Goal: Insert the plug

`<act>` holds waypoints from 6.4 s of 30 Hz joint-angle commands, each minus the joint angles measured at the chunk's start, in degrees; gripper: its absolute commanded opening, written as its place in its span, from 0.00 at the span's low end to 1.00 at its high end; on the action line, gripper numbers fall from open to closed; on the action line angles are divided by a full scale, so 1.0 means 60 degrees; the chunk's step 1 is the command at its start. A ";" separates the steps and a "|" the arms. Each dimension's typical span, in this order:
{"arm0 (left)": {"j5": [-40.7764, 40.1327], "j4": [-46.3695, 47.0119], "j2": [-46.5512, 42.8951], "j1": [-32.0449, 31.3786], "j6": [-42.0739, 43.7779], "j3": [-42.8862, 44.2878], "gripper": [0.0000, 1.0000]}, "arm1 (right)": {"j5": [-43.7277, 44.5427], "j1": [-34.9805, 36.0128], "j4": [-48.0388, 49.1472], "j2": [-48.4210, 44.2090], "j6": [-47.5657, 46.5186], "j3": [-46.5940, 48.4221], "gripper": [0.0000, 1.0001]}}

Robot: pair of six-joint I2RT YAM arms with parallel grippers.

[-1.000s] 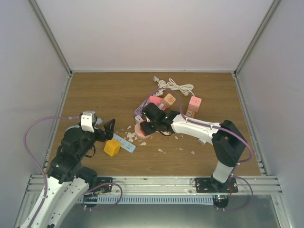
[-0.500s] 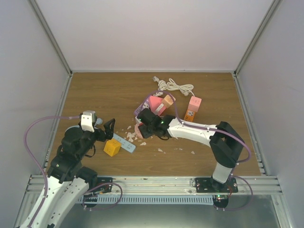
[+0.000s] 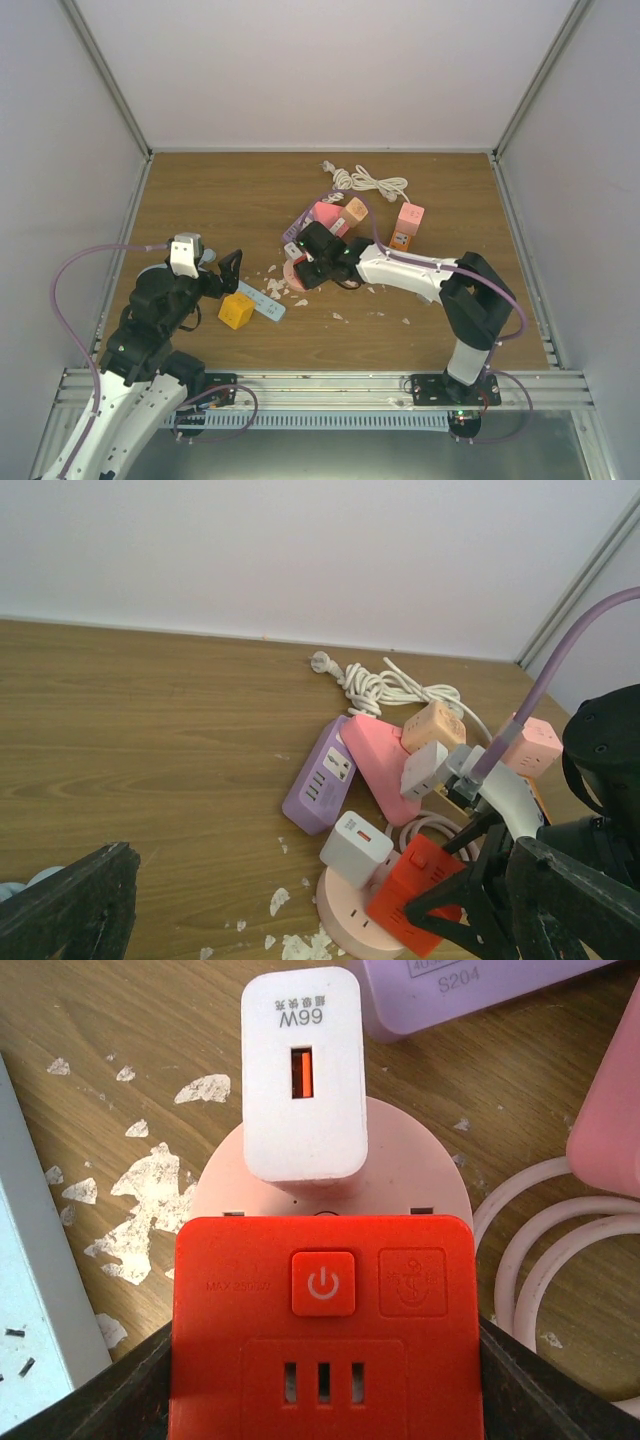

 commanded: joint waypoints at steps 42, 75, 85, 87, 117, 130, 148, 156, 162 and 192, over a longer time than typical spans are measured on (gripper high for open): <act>-0.0122 0.0247 -0.0007 0.0007 -0.0050 -0.0123 0.99 | 0.1544 0.0076 -0.1381 0.0728 0.0117 -0.0012 0.36; -0.0123 0.0251 -0.0007 0.0011 -0.0050 -0.0137 0.99 | 0.0473 -0.0218 -0.0507 0.0385 -0.0921 0.0350 0.76; -0.0111 0.0274 0.0036 0.0003 -0.0048 -0.0129 0.99 | 0.0735 -0.0220 -0.0291 0.0593 -0.0950 0.0699 0.74; -0.0109 0.0266 0.0047 0.0011 -0.0042 -0.0136 0.99 | 0.0772 -0.0218 -0.0300 0.0607 -0.0933 0.0718 0.72; 0.1028 -0.0719 0.1590 -0.0006 -0.3242 0.0145 0.99 | 0.0903 -0.0208 -0.0433 -0.0194 -0.0970 0.1299 0.86; -0.0607 -0.2260 0.2457 -0.0004 -0.6497 -0.1029 0.99 | -0.0083 -0.0219 0.1898 -0.2949 -0.0430 -0.1003 0.96; 0.0090 -0.1796 0.2438 0.0001 -0.8691 -0.2757 0.97 | -0.0902 -0.0175 0.2992 -0.3653 0.0588 -0.2305 0.96; 0.0059 -0.1184 0.1766 0.0009 -0.8855 -0.3124 0.74 | -0.0932 -0.0134 0.3007 -0.3766 0.0817 -0.2401 0.96; -0.0164 -0.1356 0.1498 -0.0001 -0.8644 -0.2994 0.56 | -0.0932 -0.0101 0.2919 -0.3795 0.0910 -0.2398 0.95; 0.6422 0.3033 0.1541 0.0001 -0.4526 -0.0689 0.54 | -0.4459 0.0256 0.6865 -0.6083 0.1318 -0.5005 0.99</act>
